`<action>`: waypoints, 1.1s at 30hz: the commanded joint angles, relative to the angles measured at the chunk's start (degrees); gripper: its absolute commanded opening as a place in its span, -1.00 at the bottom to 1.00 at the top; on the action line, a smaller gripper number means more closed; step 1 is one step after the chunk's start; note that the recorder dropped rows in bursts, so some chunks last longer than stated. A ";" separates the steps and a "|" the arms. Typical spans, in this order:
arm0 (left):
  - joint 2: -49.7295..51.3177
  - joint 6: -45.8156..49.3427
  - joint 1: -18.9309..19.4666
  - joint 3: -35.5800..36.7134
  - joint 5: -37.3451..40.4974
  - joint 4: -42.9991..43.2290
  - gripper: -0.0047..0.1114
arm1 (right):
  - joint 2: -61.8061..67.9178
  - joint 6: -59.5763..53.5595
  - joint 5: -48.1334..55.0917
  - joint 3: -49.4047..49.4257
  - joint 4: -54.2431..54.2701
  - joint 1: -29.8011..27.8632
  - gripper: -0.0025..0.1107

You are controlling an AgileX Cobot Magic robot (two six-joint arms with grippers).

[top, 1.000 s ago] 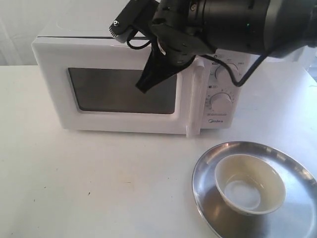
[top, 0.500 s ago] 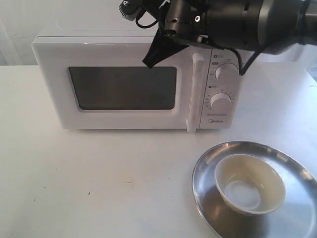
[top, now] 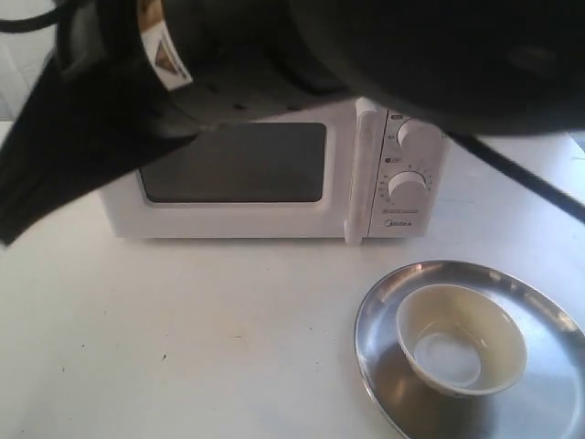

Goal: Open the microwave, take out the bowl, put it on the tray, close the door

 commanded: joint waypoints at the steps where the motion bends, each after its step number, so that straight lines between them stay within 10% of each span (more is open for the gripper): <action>1: -0.12 -0.31 -0.05 0.19 -0.08 -0.17 -0.92 | -5.90 2.20 1.16 8.95 1.66 5.70 -0.96; 14: -0.12 -0.31 -0.05 0.19 -0.08 -0.17 -0.92 | -16.37 19.33 -19.20 32.00 -2.76 8.47 -0.96; 24: -0.12 -0.31 -0.05 0.19 -0.08 -0.17 -0.92 | -19.09 32.90 -5.39 32.11 -18.71 7.80 -0.96; 33: -0.12 -0.31 -0.05 0.19 -0.08 -0.17 -0.92 | -39.03 41.80 -20.64 44.99 -24.51 -14.00 -0.96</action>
